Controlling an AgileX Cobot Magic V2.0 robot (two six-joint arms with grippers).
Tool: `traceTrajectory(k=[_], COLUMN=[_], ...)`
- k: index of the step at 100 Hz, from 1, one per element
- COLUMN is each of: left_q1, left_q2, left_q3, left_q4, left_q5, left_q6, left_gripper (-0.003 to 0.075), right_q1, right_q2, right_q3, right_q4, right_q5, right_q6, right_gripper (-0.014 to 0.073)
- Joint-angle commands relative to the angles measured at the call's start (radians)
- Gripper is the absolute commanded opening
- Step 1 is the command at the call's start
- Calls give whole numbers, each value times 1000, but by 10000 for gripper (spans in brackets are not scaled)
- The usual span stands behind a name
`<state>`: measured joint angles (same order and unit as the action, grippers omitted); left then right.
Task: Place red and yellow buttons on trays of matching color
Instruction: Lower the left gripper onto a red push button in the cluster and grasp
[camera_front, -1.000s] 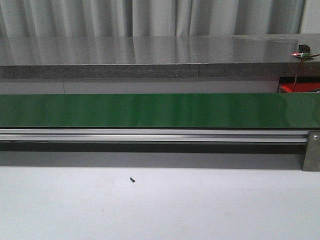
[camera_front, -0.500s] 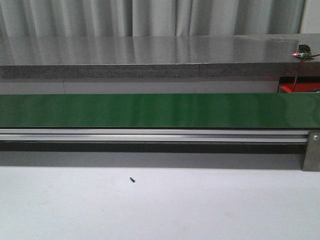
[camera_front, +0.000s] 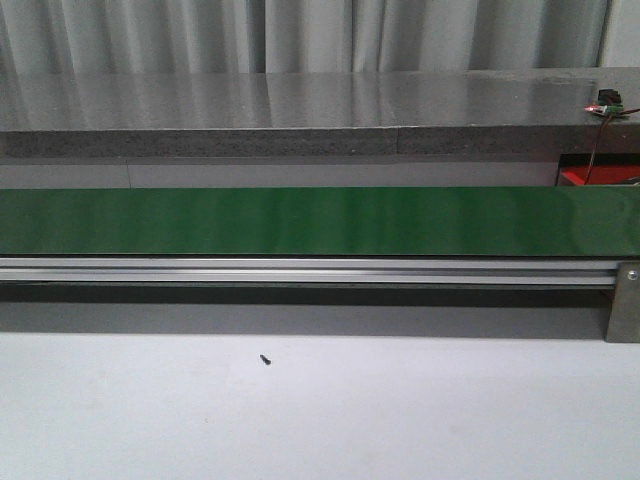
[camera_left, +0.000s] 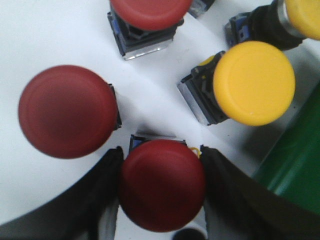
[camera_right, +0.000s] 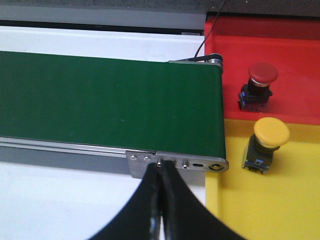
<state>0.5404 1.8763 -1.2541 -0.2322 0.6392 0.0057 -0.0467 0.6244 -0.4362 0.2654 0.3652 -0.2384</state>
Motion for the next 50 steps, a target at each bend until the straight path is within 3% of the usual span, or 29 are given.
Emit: traceTrajectory(k=[1, 50], left_q1=[2, 0], left_q2=[-48, -247], left_q3=[-28, -28], left_q4=[-18, -6], left_q5=[-28, 18], left_q6=[1, 63], left_gripper=[193, 193], right_q1=[0, 0], right_q2=[-2, -2], right_q3=[-24, -24], right_q4=[12, 26], right_q5=[-73, -75], right_q6=[-1, -1], right_gripper=[-122, -122])
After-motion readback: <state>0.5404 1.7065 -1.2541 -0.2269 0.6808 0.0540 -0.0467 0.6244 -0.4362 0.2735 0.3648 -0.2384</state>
